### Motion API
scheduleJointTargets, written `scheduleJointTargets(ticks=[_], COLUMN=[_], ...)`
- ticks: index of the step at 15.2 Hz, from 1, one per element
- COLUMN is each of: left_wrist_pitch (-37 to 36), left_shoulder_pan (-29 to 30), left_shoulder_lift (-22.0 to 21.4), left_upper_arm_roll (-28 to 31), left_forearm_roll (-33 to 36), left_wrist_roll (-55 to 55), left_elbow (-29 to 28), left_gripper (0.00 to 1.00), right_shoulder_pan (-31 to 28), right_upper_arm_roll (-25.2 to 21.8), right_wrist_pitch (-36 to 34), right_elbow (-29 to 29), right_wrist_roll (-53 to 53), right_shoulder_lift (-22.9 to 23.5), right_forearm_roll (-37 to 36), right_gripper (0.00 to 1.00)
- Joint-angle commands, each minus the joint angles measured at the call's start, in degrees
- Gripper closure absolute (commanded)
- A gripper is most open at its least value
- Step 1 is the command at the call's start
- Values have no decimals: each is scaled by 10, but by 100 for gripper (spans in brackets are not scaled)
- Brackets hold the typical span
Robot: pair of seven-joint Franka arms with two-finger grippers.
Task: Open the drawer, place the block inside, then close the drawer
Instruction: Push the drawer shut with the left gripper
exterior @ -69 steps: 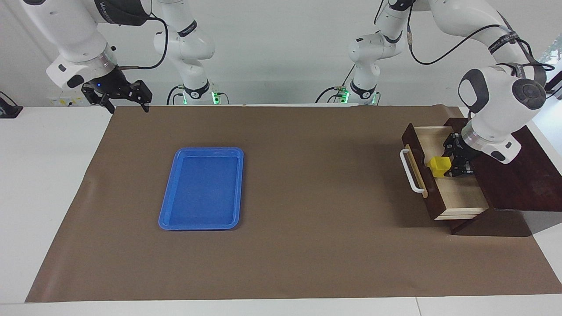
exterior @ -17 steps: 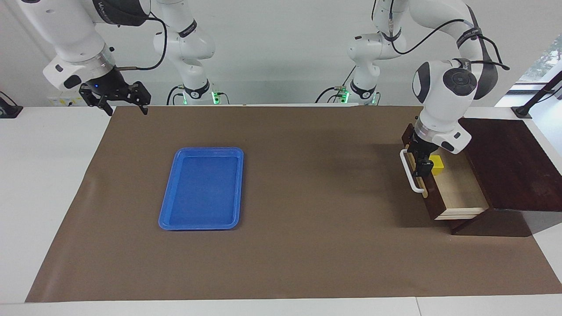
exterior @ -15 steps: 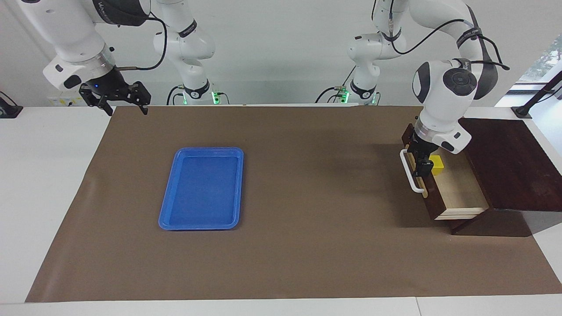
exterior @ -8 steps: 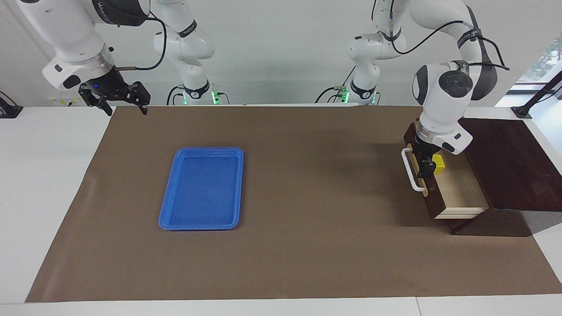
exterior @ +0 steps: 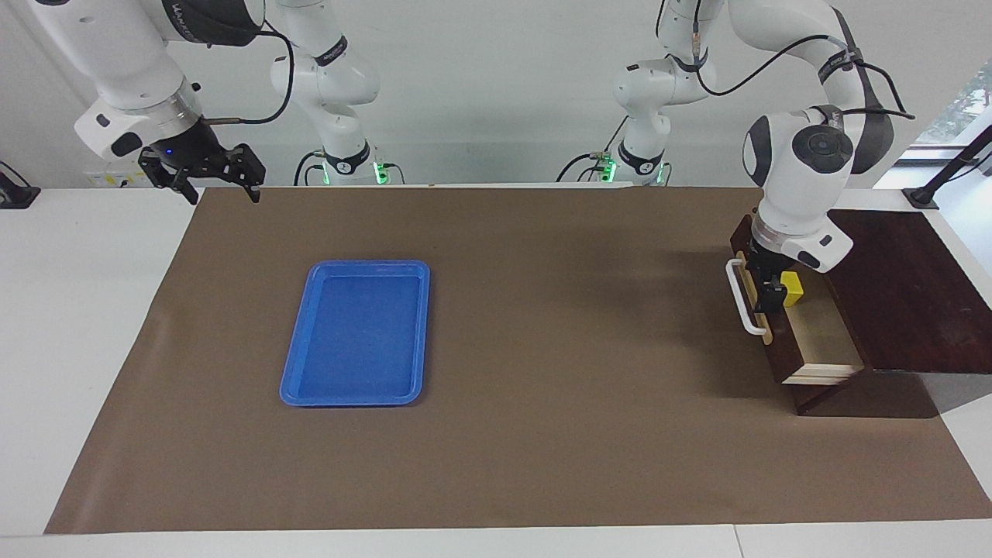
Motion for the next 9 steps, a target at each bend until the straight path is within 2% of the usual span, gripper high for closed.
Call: scheduleJointTargets(ticks=[1, 9], left_wrist_pitch=[13, 15], left_shoulder_pan=[30, 56], left_shoulder_lift=[-12, -12], left_upper_arm_roll=[0, -2], left_forearm_roll=[16, 15], left_wrist_roll=[39, 70], left_elbow=[-14, -13], left_gripper=[0, 0], right_shoulder_pan=[-4, -4], right_upper_arm_roll=[1, 1], right_wrist_pitch=[-5, -5], right_elbow=[-3, -3], right_wrist_roll=[6, 6], right_shoulder_lift=[-4, -4], right_forearm_roll=[1, 1], right_gripper=[0, 0])
